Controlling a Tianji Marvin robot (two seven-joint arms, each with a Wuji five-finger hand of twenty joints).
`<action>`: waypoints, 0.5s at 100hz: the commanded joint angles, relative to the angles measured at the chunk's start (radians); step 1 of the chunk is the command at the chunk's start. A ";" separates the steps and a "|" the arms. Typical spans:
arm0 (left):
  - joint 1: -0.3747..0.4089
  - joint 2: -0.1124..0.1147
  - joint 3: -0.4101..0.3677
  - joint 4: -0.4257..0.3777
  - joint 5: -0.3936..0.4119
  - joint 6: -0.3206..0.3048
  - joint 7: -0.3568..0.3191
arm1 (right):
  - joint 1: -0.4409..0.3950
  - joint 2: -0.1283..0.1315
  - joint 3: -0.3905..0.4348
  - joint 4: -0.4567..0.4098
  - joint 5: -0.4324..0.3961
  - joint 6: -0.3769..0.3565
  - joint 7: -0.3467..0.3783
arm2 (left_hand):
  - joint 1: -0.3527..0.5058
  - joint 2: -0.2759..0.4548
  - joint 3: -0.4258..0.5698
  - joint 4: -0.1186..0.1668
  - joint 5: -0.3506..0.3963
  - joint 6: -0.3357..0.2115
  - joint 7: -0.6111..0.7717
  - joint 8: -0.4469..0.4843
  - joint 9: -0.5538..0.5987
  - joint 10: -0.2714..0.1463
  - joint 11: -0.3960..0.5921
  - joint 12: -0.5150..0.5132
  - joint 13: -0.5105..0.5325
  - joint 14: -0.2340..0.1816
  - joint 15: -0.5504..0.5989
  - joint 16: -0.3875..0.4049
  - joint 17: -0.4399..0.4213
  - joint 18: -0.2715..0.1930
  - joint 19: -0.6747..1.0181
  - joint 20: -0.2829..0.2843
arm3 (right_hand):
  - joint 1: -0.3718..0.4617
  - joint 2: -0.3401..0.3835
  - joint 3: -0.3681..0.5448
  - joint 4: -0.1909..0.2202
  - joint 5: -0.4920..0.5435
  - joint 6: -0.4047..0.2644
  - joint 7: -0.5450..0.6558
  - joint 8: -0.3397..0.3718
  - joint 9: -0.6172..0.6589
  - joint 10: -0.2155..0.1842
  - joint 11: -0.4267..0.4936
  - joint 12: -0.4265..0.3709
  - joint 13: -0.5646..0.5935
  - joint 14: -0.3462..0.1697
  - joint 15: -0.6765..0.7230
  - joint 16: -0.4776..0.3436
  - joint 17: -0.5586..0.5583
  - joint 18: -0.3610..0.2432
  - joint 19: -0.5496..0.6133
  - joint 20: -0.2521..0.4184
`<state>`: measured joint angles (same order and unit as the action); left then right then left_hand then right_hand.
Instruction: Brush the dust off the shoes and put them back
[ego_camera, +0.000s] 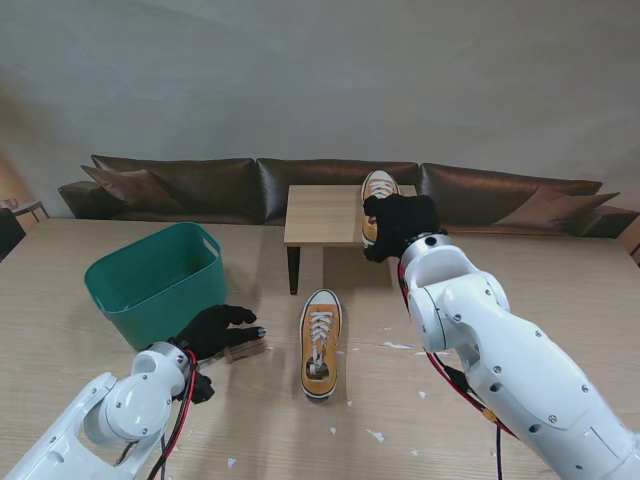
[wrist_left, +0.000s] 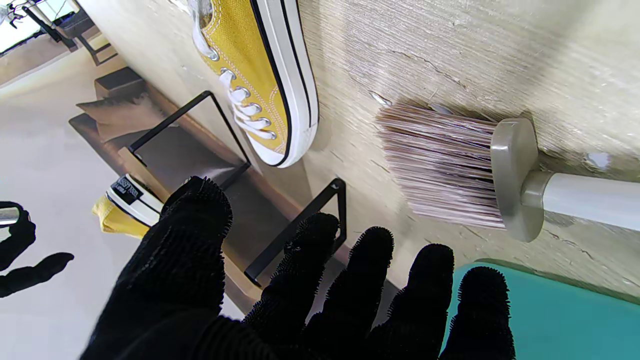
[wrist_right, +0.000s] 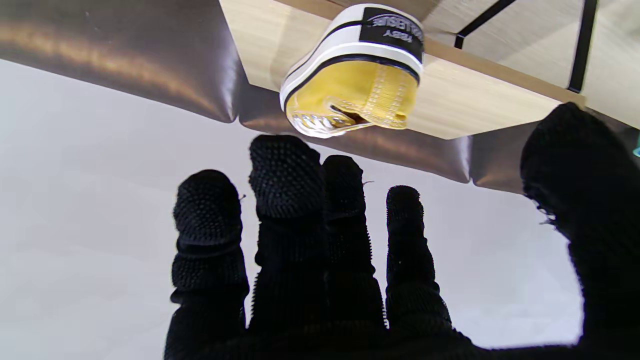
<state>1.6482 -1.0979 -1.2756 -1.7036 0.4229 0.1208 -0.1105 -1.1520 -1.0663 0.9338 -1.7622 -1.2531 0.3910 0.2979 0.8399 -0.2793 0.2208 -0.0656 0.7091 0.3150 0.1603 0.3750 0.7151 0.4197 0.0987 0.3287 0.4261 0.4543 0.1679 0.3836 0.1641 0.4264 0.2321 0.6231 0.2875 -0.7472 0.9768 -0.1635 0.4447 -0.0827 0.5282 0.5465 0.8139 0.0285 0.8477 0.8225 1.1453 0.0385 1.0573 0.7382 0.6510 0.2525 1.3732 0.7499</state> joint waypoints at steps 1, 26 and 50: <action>-0.001 -0.002 0.002 0.000 -0.005 0.006 -0.022 | 0.025 -0.007 -0.016 0.031 -0.007 0.014 0.012 | 0.015 0.049 -0.030 0.041 0.021 0.008 0.007 0.007 0.007 0.016 0.003 0.007 0.023 0.018 0.000 0.013 -0.001 0.008 -0.005 0.015 | 0.000 -0.057 0.038 0.009 -0.026 -0.014 -0.004 0.005 0.007 -0.016 0.027 0.027 0.027 -0.015 0.031 0.018 0.073 -0.017 0.050 0.008; -0.008 -0.001 0.007 0.004 -0.012 0.017 -0.029 | 0.123 -0.014 -0.129 0.149 -0.001 0.094 -0.001 | 0.016 0.051 -0.031 0.041 0.020 0.010 0.006 0.007 0.007 0.016 0.003 0.007 0.021 0.019 -0.001 0.013 -0.001 0.006 -0.004 0.016 | -0.009 -0.082 0.060 0.001 0.004 -0.020 0.014 0.020 -0.013 -0.019 0.059 0.060 0.017 -0.026 0.063 0.024 0.072 -0.024 0.057 0.000; -0.010 -0.001 0.009 0.006 -0.014 0.024 -0.032 | 0.215 -0.020 -0.245 0.259 0.043 0.172 -0.010 | 0.017 0.050 -0.033 0.041 0.022 0.010 0.007 0.007 0.008 0.017 0.003 0.008 0.023 0.020 0.000 0.013 0.000 0.006 -0.003 0.017 | -0.011 -0.090 0.074 -0.002 0.024 -0.015 0.026 0.029 -0.034 -0.013 0.072 0.080 0.012 -0.039 0.083 0.027 0.069 -0.030 0.060 -0.004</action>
<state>1.6381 -1.0970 -1.2674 -1.6986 0.4132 0.1405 -0.1222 -0.9468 -1.0788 0.6954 -1.5213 -1.2164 0.5610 0.2719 0.8459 -0.2666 0.2203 -0.0656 0.7176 0.3153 0.1620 0.3794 0.7152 0.4200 0.0987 0.3287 0.4261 0.4545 0.1679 0.3836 0.1641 0.4265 0.2321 0.6231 0.2879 -0.7966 1.0162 -0.1635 0.4670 -0.0979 0.5545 0.5541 0.8119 0.0245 0.8983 0.8817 1.1453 0.0105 1.1162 0.7511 0.6510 0.2376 1.3847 0.7496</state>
